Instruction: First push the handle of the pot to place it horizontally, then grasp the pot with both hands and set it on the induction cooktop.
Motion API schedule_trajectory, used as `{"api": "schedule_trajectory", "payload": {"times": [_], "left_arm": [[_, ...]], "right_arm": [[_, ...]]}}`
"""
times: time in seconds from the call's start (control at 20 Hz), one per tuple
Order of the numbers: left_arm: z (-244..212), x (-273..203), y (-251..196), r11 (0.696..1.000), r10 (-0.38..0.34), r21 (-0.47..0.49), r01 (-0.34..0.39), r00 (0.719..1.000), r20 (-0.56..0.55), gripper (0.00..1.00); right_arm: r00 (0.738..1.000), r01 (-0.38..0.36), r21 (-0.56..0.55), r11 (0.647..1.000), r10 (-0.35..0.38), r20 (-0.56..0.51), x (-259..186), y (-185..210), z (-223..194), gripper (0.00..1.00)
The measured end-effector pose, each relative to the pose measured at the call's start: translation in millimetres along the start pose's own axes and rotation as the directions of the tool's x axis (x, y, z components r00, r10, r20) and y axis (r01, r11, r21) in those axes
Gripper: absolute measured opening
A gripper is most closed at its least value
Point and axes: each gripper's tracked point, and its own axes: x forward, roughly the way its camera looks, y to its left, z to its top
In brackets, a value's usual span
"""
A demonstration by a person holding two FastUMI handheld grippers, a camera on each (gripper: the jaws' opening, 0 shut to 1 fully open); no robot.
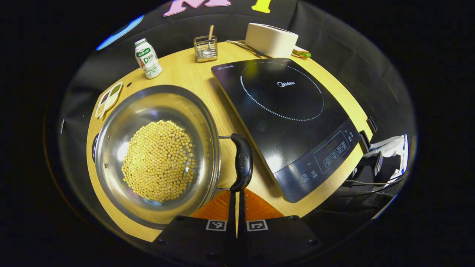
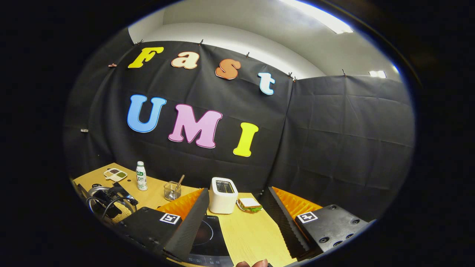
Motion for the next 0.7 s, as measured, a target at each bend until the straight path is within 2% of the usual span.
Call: {"api": "schedule_trajectory", "payload": {"times": [0.25,0.5,0.7], "left_arm": [[23,9,-6,1.000,0.016,0.007,-0.016,1.000,0.014,0.05],[47,18,-3,0.996,0.035,-0.079,-0.031,0.998,0.043,0.05],[66,25,0,0.995,0.045,-0.090,-0.040,0.998,0.054,0.05]], "right_arm": [[1.000,0.017,-0.003,1.000,-0.017,0.001,-5,-9,-1,0.98],[0.999,0.033,-0.001,0.999,-0.033,-0.011,-9,-16,-4,0.98],[0.999,0.034,-0.009,0.999,-0.034,-0.021,-13,-17,-8,0.98]]}}
